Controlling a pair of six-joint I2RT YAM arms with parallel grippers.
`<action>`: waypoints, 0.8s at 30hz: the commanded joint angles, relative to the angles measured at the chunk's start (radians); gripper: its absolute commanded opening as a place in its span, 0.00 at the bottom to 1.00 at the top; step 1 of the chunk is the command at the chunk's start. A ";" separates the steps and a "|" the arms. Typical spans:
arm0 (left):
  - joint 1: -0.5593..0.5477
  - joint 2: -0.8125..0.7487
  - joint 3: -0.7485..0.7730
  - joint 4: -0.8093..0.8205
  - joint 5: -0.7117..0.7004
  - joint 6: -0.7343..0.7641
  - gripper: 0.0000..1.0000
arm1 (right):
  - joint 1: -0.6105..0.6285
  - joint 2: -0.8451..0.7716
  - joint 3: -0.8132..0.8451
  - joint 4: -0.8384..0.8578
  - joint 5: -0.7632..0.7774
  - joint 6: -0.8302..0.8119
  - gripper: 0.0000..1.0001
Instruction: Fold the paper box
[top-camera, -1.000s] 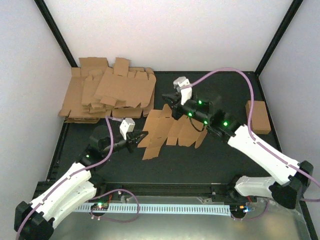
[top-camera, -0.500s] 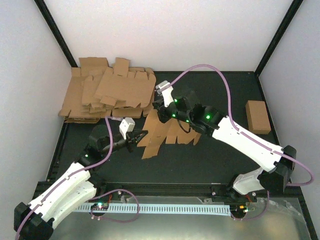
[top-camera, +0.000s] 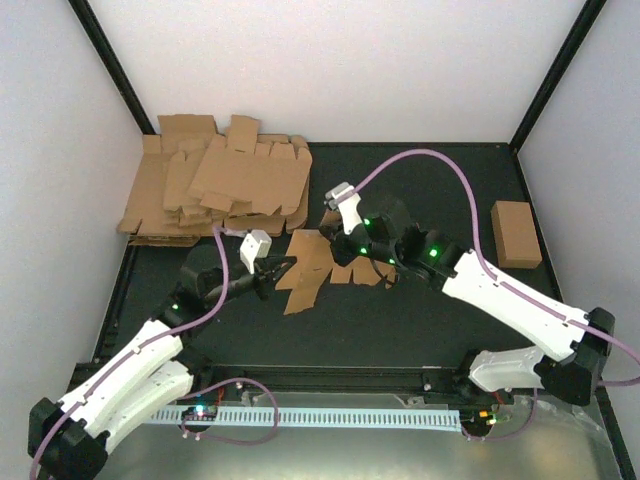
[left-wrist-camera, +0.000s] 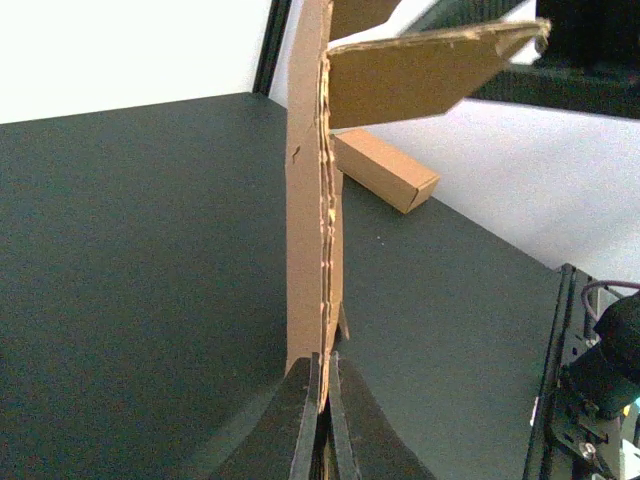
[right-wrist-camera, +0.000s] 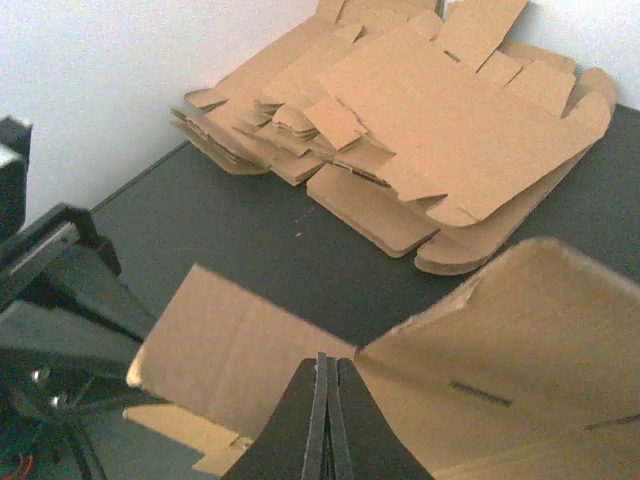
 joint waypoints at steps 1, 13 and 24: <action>-0.004 0.015 0.054 0.028 -0.001 -0.022 0.02 | 0.009 -0.042 -0.052 0.042 -0.039 0.015 0.02; -0.004 0.032 0.067 0.039 0.031 -0.030 0.02 | 0.027 0.012 -0.068 0.110 -0.116 0.017 0.02; -0.004 0.037 0.067 0.046 0.039 -0.033 0.02 | 0.035 0.046 -0.104 0.151 -0.099 0.034 0.02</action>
